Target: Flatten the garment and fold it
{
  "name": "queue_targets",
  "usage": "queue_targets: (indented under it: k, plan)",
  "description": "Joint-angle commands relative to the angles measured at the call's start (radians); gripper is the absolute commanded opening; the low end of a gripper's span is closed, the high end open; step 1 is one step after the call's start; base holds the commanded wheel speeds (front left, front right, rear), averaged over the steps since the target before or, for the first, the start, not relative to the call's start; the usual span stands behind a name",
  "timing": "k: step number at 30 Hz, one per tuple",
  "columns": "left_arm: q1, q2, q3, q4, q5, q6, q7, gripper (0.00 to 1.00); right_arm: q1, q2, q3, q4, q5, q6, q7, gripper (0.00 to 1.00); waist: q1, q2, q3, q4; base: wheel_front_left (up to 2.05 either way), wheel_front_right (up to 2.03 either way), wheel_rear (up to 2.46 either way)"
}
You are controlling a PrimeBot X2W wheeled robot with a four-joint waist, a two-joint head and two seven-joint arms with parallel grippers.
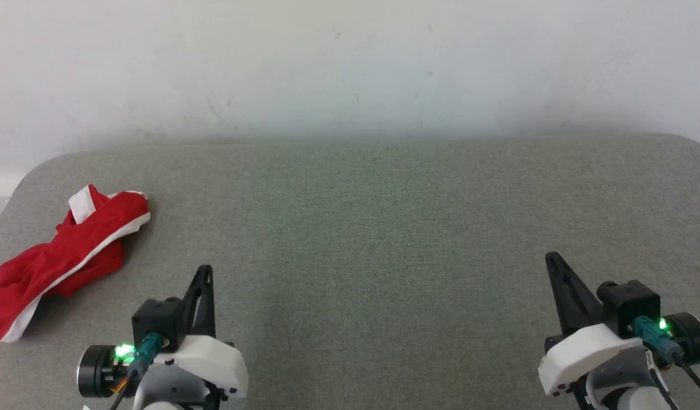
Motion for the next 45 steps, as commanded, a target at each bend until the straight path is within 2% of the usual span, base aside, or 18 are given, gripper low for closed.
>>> queue_targets:
  k: [1,2,3,27,45]
  plan:
    - [0.000,0.000,0.000,0.000,0.000,0.000,0.000,1.00,0.000,0.000,0.000,0.000,0.000,0.000,0.000,1.00,0.0000,-0.0001,0.000,0.000,0.00,0.00,0.00]
    - [0.000,0.000,-0.001,0.000,0.000,0.001,0.000,0.00,0.001,0.000,0.000,0.001,0.000,-0.001,0.000,0.00,0.0000,-0.0001,0.000,0.000,0.00,0.00,0.00]
    - [0.000,0.000,-0.001,0.001,0.000,0.001,0.000,1.00,0.001,0.000,0.000,0.002,0.000,-0.001,0.000,1.00,0.0000,-0.0001,0.000,0.000,0.00,0.00,0.00]
    - [-0.001,0.000,-0.025,0.021,-0.007,0.012,-0.047,1.00,0.000,0.000,0.003,0.004,0.016,0.000,-0.047,1.00,0.0000,-0.0001,0.003,0.010,0.00,0.00,0.00]
    - [-0.002,0.004,-0.037,0.036,-0.011,0.021,-0.085,1.00,0.000,0.000,0.022,0.003,0.016,0.001,-0.085,1.00,0.0000,-0.0001,0.004,0.091,0.00,0.00,0.00]
